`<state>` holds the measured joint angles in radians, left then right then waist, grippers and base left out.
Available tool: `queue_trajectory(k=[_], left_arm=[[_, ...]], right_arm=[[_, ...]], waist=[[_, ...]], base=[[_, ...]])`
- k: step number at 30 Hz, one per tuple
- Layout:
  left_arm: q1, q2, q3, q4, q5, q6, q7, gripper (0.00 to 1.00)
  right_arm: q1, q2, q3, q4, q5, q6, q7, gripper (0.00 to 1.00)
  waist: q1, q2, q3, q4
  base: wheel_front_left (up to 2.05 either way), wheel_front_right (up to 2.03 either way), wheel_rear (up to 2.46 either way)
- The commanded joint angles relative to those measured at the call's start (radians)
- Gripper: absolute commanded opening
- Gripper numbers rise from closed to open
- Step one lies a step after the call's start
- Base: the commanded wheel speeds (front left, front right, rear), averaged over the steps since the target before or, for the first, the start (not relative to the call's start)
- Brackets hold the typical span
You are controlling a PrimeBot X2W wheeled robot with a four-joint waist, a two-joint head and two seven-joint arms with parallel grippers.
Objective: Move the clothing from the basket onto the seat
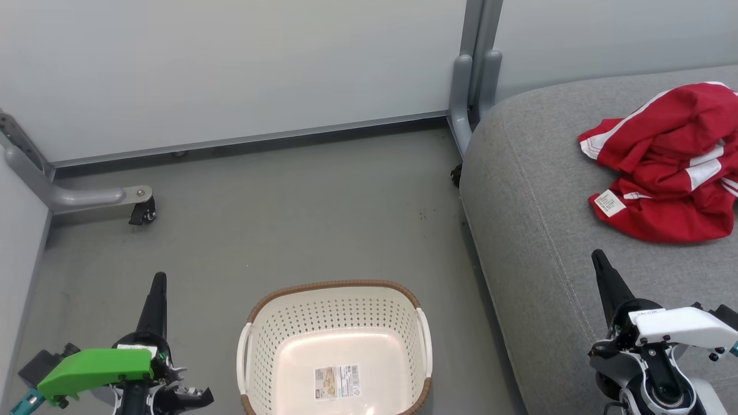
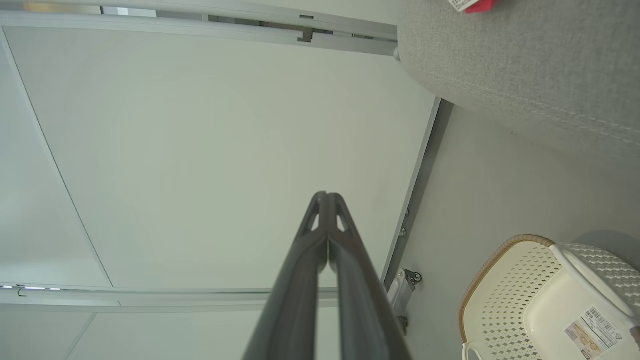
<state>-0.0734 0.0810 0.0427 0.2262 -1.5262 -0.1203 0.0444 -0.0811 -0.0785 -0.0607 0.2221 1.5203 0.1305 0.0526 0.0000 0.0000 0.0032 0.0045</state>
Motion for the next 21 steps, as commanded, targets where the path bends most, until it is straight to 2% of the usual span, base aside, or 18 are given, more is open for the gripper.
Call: queue_trajectory(k=[1, 17, 21], left_arm=[[-0.026, 0.005, 0.009, 0.000, -0.024, -0.005, 0.008, 0.00], [-0.041, 0.001, 0.034, 0.020, -0.126, -0.014, 0.040, 0.00], [-0.040, -0.001, 0.036, 0.019, -0.121, -0.014, 0.040, 0.00]], right_arm=[[-0.014, -0.001, -0.006, 0.003, 0.021, 0.000, 0.007, 0.00], [-0.031, 0.004, -0.021, 0.024, 0.125, 0.000, 0.037, 0.00], [-0.028, 0.006, -0.023, 0.023, 0.120, 0.000, 0.039, 0.00]], waist=[[0.0000, 0.0000, 0.000, 0.000], [0.0000, 0.0000, 0.000, -0.004], [0.0000, 0.0000, 0.000, -0.004]], base=[[0.00, 0.00, 0.00], [0.00, 0.00, 0.00], [0.00, 0.00, 0.00]])
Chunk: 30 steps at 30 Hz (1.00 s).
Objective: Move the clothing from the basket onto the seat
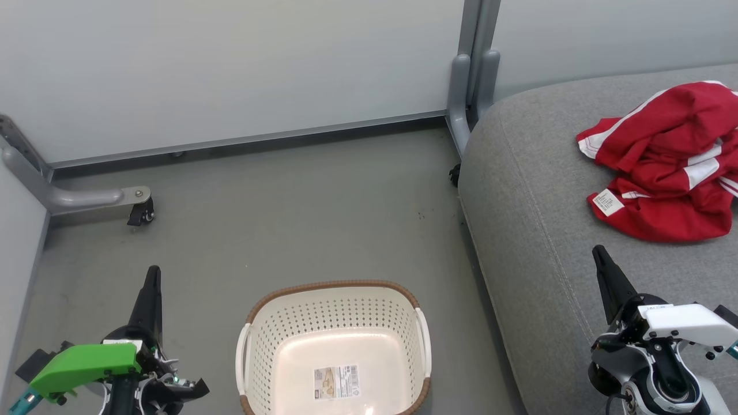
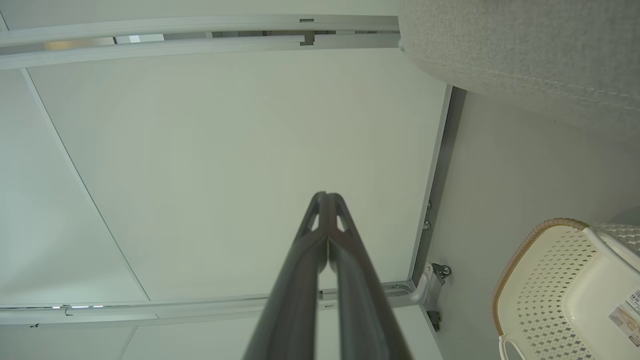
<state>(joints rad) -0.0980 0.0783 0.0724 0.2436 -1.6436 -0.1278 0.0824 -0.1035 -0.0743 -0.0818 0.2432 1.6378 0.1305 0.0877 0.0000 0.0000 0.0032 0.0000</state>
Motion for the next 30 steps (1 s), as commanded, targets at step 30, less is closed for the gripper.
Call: queue_trajectory(k=[30], left_arm=[[-0.016, -0.009, 0.016, 0.002, 0.010, -0.006, 0.012, 0.00]], right_arm=[[-0.007, 0.009, -0.013, 0.003, -0.009, 0.000, 0.012, 0.00]], waist=[[0.0000, 0.0000, 0.000, 0.000]], base=[[0.00, 0.00, 0.00]])
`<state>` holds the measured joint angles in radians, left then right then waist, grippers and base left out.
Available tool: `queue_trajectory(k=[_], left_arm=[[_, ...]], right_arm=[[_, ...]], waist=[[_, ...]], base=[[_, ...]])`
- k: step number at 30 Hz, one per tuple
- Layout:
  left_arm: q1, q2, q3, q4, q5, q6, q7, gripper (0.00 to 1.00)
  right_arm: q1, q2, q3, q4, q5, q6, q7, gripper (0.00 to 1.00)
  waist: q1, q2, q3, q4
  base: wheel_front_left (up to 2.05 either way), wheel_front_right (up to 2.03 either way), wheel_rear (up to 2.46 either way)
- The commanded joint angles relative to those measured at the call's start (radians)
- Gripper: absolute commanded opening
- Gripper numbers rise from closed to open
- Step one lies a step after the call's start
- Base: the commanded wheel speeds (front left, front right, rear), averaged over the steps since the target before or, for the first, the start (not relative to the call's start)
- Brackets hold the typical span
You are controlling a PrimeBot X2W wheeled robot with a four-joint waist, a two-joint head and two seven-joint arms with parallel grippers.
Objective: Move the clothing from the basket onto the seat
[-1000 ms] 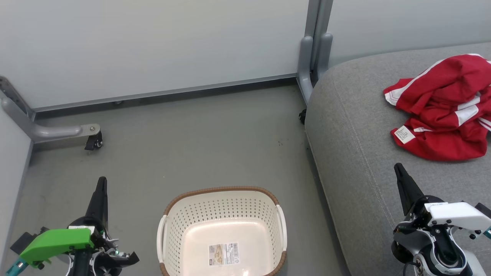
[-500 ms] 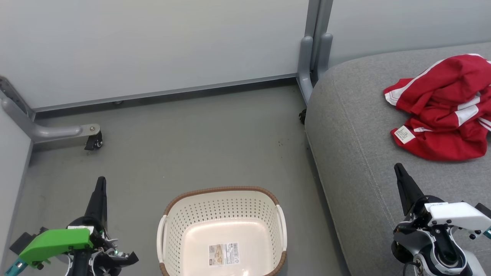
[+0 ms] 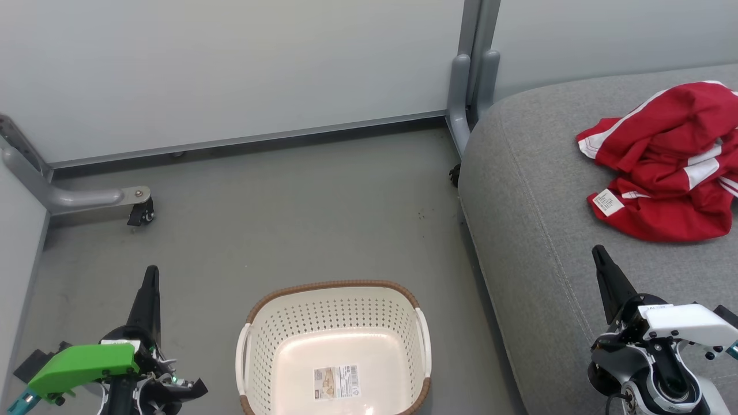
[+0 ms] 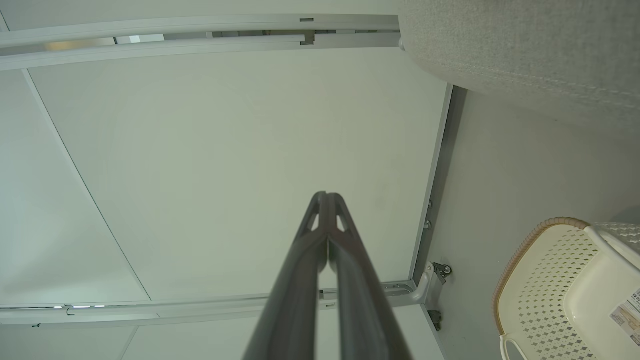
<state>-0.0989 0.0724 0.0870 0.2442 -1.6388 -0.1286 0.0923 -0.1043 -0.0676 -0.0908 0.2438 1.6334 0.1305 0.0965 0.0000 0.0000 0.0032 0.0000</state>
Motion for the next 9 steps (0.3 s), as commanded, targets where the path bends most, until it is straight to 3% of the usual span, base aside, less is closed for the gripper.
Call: queue_trajectory(k=[1, 9], left_arm=[[-0.015, -0.004, 0.002, 0.001, 0.006, -0.005, 0.002, 0.00], [-0.015, -0.005, 0.004, 0.002, 0.008, -0.005, 0.004, 0.00]], right_arm=[[-0.006, 0.003, -0.004, 0.002, -0.005, 0.000, 0.003, 0.00], [-0.006, 0.004, -0.006, 0.002, -0.007, 0.000, 0.006, 0.00]], waist=[[0.0000, 0.0000, 0.000, 0.000], [0.0000, 0.0000, 0.000, 0.000]], base=[[0.00, 0.00, 0.00], [0.00, 0.00, 0.00]])
